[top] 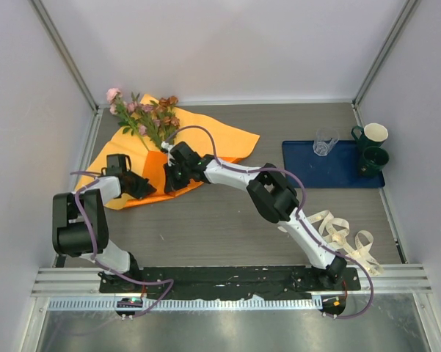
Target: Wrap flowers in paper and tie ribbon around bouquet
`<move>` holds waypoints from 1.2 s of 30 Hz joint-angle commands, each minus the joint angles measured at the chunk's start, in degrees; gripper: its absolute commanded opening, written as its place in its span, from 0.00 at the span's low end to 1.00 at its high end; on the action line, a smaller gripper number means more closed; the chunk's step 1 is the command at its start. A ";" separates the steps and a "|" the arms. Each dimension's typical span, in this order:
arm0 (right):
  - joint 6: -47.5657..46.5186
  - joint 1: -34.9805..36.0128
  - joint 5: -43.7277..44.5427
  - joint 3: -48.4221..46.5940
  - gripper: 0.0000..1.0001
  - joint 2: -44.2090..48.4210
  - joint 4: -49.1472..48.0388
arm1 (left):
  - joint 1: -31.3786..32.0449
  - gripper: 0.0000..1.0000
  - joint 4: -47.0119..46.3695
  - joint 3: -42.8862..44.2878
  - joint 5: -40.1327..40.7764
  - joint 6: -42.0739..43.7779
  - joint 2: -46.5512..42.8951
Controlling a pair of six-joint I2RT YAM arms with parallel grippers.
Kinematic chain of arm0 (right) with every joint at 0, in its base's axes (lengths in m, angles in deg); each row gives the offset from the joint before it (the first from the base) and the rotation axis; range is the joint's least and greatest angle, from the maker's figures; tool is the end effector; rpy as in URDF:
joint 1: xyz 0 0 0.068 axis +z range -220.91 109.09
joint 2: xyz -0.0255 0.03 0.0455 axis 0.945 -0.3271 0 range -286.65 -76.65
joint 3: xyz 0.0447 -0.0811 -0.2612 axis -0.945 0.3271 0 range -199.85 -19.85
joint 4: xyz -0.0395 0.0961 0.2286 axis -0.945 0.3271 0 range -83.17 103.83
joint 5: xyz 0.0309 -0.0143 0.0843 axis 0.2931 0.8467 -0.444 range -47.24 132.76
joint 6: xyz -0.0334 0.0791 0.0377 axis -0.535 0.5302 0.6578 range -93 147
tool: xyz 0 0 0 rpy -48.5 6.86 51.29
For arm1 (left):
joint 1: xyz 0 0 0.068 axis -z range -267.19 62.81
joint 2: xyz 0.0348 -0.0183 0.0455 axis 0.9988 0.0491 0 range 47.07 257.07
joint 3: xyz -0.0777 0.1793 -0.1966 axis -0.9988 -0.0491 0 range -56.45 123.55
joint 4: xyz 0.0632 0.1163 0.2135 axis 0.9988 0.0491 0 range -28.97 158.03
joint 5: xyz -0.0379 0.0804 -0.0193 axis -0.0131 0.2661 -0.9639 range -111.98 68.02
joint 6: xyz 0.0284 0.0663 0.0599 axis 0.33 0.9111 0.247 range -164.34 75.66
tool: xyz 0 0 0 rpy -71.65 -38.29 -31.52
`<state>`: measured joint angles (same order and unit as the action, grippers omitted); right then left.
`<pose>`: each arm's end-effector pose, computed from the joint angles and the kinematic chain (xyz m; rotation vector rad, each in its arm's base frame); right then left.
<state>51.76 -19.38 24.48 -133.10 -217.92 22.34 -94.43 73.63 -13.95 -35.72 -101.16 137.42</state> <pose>0.3376 0.4676 0.1182 -0.7509 2.4056 0.9848 0.3004 0.0179 0.1129 -1.3646 2.3436 -0.5963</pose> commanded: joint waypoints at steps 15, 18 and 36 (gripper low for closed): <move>-2.52 0.77 3.17 1.28 0.00 -1.81 0.66 | -0.84 0.48 9.28 -4.26 3.98 1.27 -17.29; -2.78 0.77 3.52 0.93 0.00 -1.29 0.66 | -2.76 0.51 8.85 -6.98 2.06 0.13 -21.87; 2.75 2.52 2.02 -0.75 0.10 2.32 -0.29 | -5.24 0.25 5.86 -9.72 2.58 2.33 -11.77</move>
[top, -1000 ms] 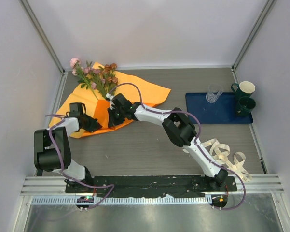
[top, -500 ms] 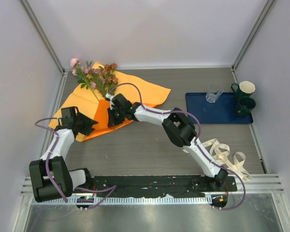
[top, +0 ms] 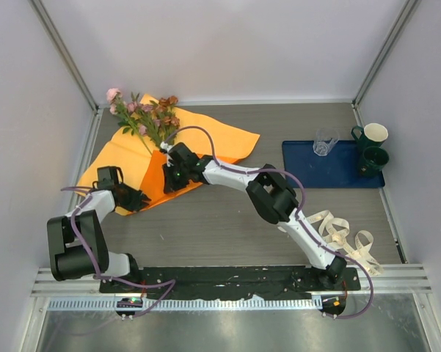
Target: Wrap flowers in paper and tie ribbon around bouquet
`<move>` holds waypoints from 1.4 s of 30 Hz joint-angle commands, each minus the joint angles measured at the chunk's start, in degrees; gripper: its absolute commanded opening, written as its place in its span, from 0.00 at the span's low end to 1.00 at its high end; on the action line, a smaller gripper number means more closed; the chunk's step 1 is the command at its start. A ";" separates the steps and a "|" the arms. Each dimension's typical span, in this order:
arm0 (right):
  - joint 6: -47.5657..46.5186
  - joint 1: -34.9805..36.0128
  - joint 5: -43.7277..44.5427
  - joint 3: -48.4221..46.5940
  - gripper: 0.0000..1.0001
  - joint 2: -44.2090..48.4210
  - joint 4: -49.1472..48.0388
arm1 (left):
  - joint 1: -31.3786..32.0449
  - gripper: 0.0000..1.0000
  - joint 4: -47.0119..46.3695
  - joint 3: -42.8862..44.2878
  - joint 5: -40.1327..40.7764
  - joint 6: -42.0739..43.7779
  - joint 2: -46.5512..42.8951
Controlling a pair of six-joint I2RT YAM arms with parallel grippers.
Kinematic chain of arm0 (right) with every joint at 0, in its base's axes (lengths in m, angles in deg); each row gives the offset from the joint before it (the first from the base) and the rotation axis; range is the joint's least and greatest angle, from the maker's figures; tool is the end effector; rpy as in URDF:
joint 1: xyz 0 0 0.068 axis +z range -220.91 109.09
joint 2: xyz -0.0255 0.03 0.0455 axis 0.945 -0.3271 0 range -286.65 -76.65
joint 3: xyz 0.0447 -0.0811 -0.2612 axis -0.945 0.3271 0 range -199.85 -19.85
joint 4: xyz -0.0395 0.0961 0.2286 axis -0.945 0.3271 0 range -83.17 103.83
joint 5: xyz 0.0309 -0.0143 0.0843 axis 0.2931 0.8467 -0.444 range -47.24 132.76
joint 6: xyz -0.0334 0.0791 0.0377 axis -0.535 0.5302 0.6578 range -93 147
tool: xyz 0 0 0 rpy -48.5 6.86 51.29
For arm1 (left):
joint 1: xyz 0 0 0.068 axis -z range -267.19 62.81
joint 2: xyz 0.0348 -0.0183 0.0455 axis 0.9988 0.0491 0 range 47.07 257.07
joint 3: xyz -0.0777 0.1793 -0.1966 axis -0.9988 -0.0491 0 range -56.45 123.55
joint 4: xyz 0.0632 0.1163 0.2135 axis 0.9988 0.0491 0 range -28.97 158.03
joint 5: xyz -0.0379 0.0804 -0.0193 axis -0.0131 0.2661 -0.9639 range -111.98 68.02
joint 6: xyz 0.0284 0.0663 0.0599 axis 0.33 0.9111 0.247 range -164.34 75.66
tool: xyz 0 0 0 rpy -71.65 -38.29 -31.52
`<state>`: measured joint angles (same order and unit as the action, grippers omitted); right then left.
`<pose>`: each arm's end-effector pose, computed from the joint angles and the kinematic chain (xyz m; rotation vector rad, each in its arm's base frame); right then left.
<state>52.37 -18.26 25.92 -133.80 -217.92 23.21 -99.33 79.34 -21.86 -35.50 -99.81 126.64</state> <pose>0.3305 0.4735 0.1203 -0.7489 2.4103 0.9677 0.2482 0.0331 0.1150 -1.4625 2.3228 -0.5428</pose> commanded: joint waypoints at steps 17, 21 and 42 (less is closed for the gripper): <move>2.67 1.15 4.54 5.76 0.00 1.79 -3.29 | -2.09 0.65 14.73 -5.13 8.68 -7.97 -24.41; 2.67 1.06 3.40 5.41 0.00 1.70 -3.46 | -3.15 0.65 14.75 -11.72 13.07 -14.66 -37.62; 2.58 0.62 0.93 5.93 0.00 1.18 -4.43 | -3.33 0.42 -4.68 -27.73 19.93 -25.84 -41.86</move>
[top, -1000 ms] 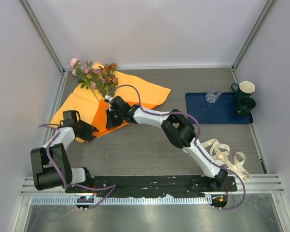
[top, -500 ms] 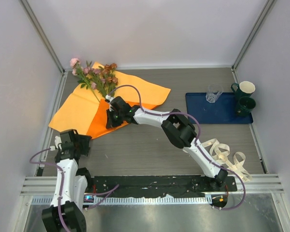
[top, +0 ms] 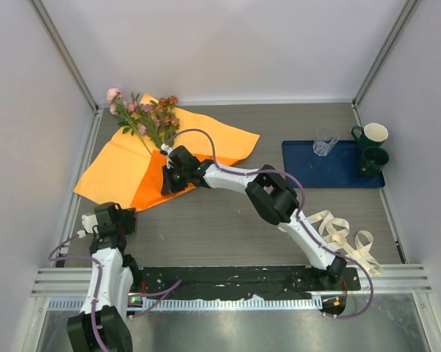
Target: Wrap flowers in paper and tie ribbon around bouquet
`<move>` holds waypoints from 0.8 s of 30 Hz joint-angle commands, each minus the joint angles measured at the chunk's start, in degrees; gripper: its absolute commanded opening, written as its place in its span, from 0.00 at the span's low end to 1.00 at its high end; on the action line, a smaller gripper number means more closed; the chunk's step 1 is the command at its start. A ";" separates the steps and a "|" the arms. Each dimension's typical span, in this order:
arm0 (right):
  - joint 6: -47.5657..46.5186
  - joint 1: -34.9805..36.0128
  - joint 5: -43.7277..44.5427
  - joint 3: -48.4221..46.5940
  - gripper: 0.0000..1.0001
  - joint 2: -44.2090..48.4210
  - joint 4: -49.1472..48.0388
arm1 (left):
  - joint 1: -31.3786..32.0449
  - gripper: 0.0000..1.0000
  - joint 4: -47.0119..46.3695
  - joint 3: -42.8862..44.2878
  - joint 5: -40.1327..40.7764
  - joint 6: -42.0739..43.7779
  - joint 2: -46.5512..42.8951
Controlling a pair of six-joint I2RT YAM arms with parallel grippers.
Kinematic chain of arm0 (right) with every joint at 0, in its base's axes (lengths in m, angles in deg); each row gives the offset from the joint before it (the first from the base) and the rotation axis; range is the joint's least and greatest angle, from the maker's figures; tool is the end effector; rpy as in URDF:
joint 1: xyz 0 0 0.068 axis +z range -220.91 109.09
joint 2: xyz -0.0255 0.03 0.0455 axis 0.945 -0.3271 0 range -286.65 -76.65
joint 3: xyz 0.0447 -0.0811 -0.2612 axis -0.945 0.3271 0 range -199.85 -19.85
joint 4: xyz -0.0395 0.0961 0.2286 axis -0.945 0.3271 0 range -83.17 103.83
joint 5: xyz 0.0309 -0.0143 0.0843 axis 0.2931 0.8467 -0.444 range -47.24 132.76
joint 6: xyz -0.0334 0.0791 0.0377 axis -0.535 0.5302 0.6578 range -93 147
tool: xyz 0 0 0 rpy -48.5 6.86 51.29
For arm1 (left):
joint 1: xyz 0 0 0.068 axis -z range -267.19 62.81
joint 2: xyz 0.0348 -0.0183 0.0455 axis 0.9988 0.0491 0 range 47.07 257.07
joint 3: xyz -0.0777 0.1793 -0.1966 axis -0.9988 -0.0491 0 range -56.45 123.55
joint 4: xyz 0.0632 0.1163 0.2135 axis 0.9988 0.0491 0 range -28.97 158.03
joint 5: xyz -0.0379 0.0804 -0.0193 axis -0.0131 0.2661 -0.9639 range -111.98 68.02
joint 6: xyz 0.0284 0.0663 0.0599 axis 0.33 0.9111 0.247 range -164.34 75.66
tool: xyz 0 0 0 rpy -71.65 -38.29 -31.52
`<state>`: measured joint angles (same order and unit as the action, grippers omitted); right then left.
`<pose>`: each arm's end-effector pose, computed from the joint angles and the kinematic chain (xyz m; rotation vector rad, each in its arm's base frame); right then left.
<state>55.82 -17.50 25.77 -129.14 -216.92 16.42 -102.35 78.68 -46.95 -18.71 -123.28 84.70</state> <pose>0.3233 0.4769 0.1154 -0.6948 2.3872 1.0298 0.1460 0.0445 0.1065 -1.7890 1.6270 -0.4604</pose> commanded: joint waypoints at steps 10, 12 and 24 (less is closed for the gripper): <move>-0.78 -0.23 0.82 1.63 0.00 -0.09 2.19 | -0.31 0.32 -11.23 -7.21 4.90 -3.68 0.61; -0.52 -0.23 0.74 1.63 0.00 -0.09 2.02 | -0.40 0.27 -11.23 -7.12 5.26 -2.81 0.43; 3.43 -0.32 -0.14 5.85 0.00 1.31 0.53 | 4.07 0.00 -4.73 6.05 9.90 14.68 0.43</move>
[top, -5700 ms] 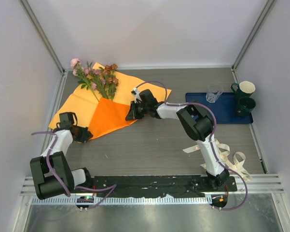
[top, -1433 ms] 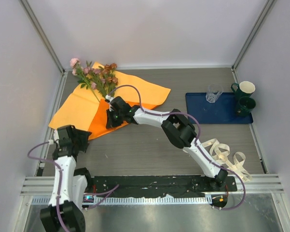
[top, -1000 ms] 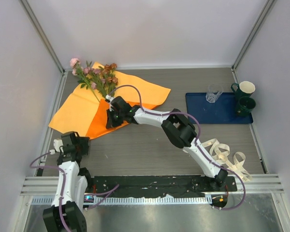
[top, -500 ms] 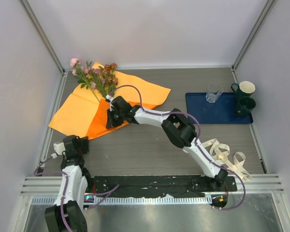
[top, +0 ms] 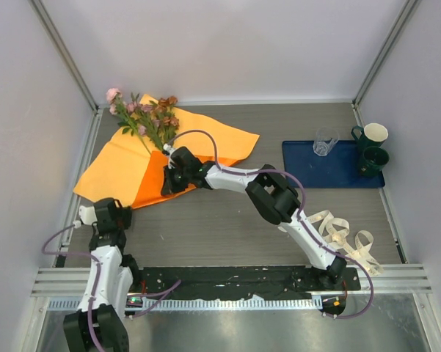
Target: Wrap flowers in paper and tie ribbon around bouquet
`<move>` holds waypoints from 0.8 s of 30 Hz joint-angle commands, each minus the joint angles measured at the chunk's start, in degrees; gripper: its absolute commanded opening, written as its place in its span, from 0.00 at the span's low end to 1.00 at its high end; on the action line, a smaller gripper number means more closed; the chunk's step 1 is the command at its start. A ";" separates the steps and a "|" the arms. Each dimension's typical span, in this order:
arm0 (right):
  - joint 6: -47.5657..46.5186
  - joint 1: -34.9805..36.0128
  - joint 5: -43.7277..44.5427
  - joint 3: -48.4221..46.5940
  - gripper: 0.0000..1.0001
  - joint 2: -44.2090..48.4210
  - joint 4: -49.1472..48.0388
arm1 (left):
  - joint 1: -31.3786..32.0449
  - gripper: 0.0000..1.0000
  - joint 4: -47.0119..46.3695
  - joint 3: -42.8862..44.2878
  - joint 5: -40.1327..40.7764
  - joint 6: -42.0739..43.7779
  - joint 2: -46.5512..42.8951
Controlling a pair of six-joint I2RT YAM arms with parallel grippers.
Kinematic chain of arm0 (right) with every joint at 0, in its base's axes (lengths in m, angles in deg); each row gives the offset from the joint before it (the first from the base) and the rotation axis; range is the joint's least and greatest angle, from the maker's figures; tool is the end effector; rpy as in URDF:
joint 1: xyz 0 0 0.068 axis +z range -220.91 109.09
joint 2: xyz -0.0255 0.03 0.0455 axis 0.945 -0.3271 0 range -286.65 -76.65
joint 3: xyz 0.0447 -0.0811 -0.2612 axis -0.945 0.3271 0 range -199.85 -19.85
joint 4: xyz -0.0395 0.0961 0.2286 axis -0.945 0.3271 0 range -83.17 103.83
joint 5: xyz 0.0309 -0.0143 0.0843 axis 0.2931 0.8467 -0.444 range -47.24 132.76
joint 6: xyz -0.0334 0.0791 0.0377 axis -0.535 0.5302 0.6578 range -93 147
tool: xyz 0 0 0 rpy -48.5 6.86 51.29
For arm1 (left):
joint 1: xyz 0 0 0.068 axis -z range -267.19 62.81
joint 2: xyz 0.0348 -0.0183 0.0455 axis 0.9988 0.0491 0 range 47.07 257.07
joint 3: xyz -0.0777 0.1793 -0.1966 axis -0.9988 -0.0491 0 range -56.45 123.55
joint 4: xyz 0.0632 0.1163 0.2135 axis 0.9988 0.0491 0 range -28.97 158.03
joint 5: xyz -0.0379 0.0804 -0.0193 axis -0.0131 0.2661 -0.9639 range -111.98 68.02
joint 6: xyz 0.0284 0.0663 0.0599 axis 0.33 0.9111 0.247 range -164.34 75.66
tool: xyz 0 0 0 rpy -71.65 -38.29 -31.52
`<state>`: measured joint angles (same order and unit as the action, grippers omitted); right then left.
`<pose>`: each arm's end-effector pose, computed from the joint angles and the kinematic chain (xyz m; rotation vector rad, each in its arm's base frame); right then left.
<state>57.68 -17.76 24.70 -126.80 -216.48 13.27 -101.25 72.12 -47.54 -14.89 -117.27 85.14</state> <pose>0.3231 0.4748 0.1122 -0.6632 2.3853 1.0730 0.1554 0.0496 0.1154 -1.6295 1.6214 -0.3996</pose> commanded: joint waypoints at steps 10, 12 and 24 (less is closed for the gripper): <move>7.64 -1.99 -4.69 9.48 0.00 2.10 -2.74 | 22.40 0.00 1.48 22.72 16.44 22.38 14.66; 8.43 -2.25 -5.49 11.06 0.00 2.19 -4.59 | 27.50 0.00 -0.36 26.33 17.69 27.12 18.79; 10.54 -3.57 -8.65 13.18 0.00 2.72 -8.90 | 32.87 0.00 -4.67 35.04 7.67 37.41 35.76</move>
<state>68.56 -20.89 15.93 -115.92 -214.25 0.37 -69.08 70.92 -14.56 -4.88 -84.81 120.39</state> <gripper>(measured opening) 0.048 0.014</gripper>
